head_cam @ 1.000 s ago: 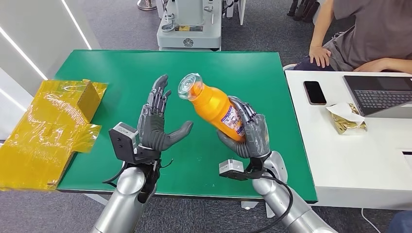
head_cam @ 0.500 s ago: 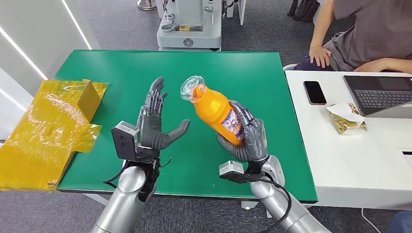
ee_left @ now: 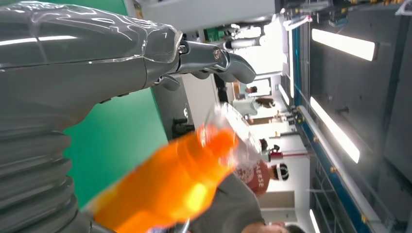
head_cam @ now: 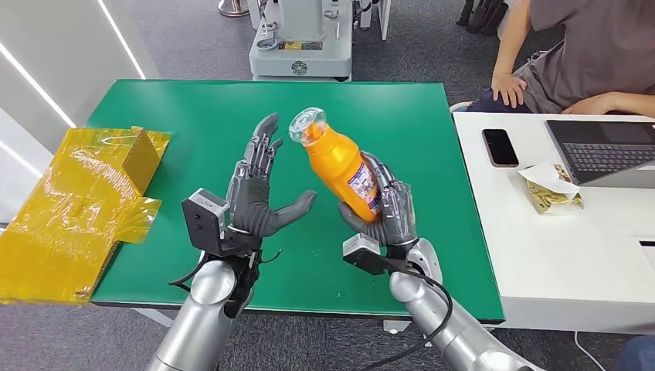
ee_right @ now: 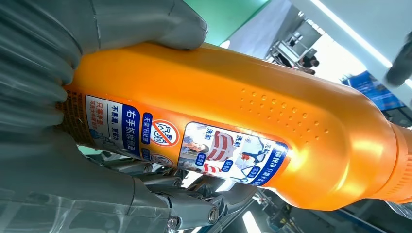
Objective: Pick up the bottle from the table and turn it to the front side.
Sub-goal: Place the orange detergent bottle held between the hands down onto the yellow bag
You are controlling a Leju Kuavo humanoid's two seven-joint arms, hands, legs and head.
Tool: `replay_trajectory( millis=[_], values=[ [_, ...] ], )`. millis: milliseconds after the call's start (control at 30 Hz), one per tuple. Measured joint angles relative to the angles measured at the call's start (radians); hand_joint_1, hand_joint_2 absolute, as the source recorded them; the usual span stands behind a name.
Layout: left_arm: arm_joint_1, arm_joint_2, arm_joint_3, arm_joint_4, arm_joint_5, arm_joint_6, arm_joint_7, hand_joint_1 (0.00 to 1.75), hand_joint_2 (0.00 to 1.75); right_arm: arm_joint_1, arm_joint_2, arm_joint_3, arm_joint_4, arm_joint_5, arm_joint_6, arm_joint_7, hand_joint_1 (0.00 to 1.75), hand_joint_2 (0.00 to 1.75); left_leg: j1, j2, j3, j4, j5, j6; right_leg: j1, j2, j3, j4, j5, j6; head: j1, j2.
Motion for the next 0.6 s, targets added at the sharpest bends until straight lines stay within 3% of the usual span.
replay_trajectory(
  millis=[200, 600],
  values=[
    [-0.028, -0.012, -0.011, -0.001, 0.0, -0.002, 0.01, 0.0, 1.75, -0.054, 0.056, 0.01, 0.061, -0.003, 0.0, 0.0, 1.75, 1.75, 0.0, 0.0, 0.0, 0.0, 0.0, -0.001, 0.0, 0.0, 0.0, 0.0, 0.0, 0.0, 0.0, 0.0],
    [-0.045, -0.022, -0.012, -0.001, 0.017, 0.009, 0.016, 0.0, 1.75, -0.091, 0.084, 0.024, 0.088, -0.029, -0.007, 0.0, 1.75, 1.75, 0.0, 0.0, 0.0, 0.0, 0.0, -0.001, 0.0, 0.0, 0.0, 0.0, 0.0, 0.0, 0.0, 0.0]
  ],
)
